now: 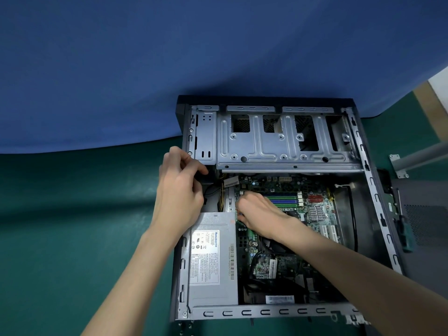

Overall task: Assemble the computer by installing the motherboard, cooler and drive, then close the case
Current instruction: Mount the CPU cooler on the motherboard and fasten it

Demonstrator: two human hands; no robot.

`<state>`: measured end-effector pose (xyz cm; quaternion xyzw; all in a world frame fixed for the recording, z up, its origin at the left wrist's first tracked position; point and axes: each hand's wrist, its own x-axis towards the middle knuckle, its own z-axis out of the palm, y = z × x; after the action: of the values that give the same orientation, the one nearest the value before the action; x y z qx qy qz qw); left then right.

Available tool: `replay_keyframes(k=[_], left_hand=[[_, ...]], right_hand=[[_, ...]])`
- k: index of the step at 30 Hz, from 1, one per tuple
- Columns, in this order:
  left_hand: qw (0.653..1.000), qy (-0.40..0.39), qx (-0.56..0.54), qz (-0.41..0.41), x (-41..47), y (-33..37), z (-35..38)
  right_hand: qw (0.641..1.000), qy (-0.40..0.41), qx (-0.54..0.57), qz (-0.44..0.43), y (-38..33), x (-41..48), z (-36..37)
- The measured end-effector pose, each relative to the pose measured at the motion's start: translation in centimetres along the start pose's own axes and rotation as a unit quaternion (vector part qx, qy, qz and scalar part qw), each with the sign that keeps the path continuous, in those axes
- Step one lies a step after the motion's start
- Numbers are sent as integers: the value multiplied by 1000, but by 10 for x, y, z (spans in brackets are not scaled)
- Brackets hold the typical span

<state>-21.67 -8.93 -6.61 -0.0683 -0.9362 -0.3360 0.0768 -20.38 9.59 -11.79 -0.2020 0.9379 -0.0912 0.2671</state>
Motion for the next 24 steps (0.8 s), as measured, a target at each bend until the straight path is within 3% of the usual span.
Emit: replay_keyframes(k=[4, 15, 24], left_hand=[[1000, 1, 1, -1, 0, 0, 0], [1000, -5, 7, 0, 0, 0, -1], [1000, -6, 5, -1, 1, 0, -1]], right_hand=[[998, 19, -45, -30, -5, 1, -4], [998, -11, -43, -46, -8, 5, -8], [1000, -4, 18, 15, -7, -4, -1]])
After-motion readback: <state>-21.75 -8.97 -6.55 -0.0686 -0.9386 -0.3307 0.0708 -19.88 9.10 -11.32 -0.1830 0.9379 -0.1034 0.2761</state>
